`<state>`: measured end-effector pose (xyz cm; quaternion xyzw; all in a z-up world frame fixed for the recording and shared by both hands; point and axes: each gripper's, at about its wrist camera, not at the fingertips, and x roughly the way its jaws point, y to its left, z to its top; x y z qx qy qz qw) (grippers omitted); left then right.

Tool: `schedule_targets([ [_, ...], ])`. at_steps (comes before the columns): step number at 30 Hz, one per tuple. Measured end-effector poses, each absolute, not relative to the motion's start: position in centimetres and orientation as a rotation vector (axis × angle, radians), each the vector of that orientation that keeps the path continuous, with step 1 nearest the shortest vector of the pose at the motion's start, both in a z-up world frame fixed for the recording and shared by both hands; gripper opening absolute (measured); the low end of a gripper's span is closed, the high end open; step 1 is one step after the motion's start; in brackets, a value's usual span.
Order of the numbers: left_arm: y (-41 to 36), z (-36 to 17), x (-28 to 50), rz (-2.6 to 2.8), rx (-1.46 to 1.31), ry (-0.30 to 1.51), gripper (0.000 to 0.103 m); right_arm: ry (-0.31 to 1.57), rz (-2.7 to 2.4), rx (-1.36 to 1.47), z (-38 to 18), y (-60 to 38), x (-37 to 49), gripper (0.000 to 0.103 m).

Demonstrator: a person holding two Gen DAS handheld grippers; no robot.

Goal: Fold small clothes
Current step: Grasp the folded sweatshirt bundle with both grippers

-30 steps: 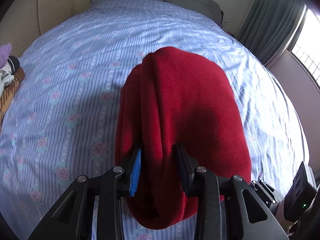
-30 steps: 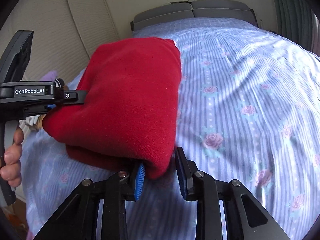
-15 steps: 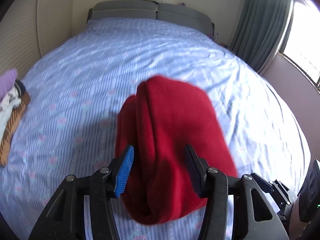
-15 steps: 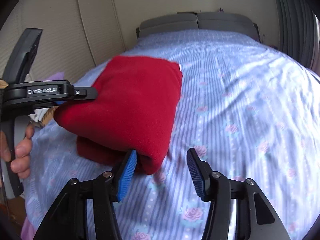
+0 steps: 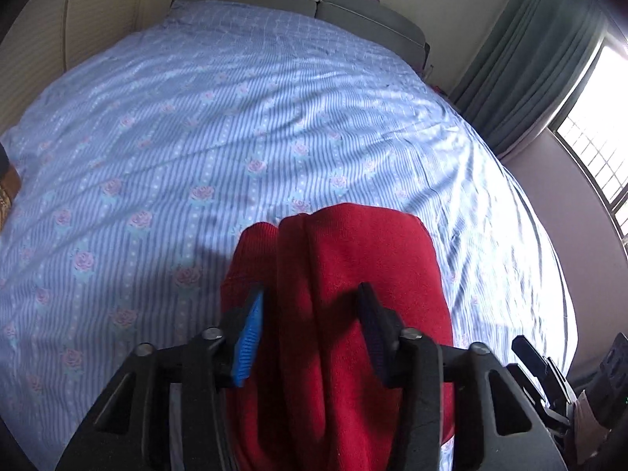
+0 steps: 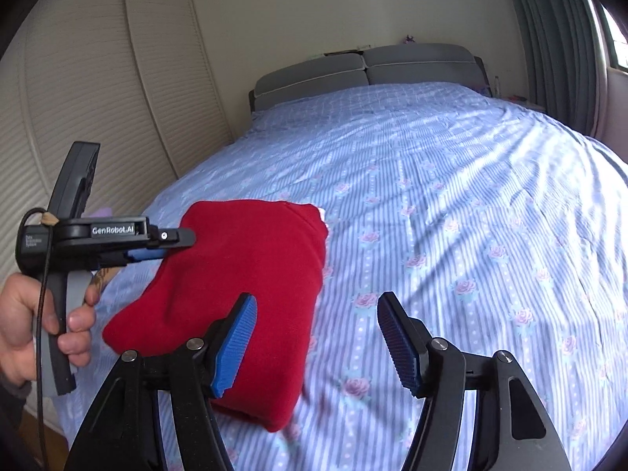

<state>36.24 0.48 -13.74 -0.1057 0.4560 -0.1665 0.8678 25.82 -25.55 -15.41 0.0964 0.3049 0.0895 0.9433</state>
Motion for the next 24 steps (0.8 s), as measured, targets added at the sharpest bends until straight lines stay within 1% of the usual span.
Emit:
schedule_targets([
  [1, 0.4, -13.8, 36.2, -0.346, -0.216, 0.953, 0.03, 0.627, 0.178, 0.203, -15.5, -25.8, 26.0, 0.064],
  [2, 0.4, -13.7, 36.2, -0.34, -0.208, 0.947, 0.019, 0.633, 0.172, 0.211, -15.7, -26.1, 26.2, 0.064],
  [3, 0.4, -13.4, 36.0, -0.343, -0.206, 0.939, 0.018, 0.636, 0.163, 0.216, -15.6, -26.3, 26.4, 0.064],
  [7, 0.7, -11.8, 34.9, -0.292, -0.166, 0.88, 0.018, 0.624, 0.151, 0.24, -15.5, -26.9, 26.4, 0.064],
  [13, 1.0, -14.6, 35.6, -0.283, -0.149, 0.938, 0.019, 0.664, 0.16, 0.25, -16.0, -26.6, 26.9, 0.064],
  [16, 1.3, -14.4, 35.1, -0.314, -0.195, 0.939, 0.027, 0.677, 0.176, 0.254, -15.8, -26.4, 26.8, 0.064],
  [18, 1.1, -13.6, 34.4, -0.346, -0.2, 0.936, 0.042, 0.68, 0.188, 0.259, -15.7, -26.3, 26.7, 0.064],
  [20, 1.0, -12.7, 33.3, -0.352, -0.185, 0.919, 0.052, 0.682, 0.198, 0.277, -15.3, -26.4, 26.6, 0.066],
  [22, 1.4, -11.8, 31.8, -0.354, -0.189, 0.898, 0.058, 0.68, 0.216, 0.312, -14.7, -26.6, 26.2, 0.08],
  [23, 1.5, -11.7, 31.4, -0.35, -0.196, 0.899, 0.065, 0.676, 0.224, 0.328, -14.5, -26.7, 26.1, 0.083],
  [24, 2.0, -11.6, 30.5, -0.343, -0.21, 0.903, 0.07, 0.675, 0.233, 0.343, -14.2, -26.8, 25.8, 0.085],
])
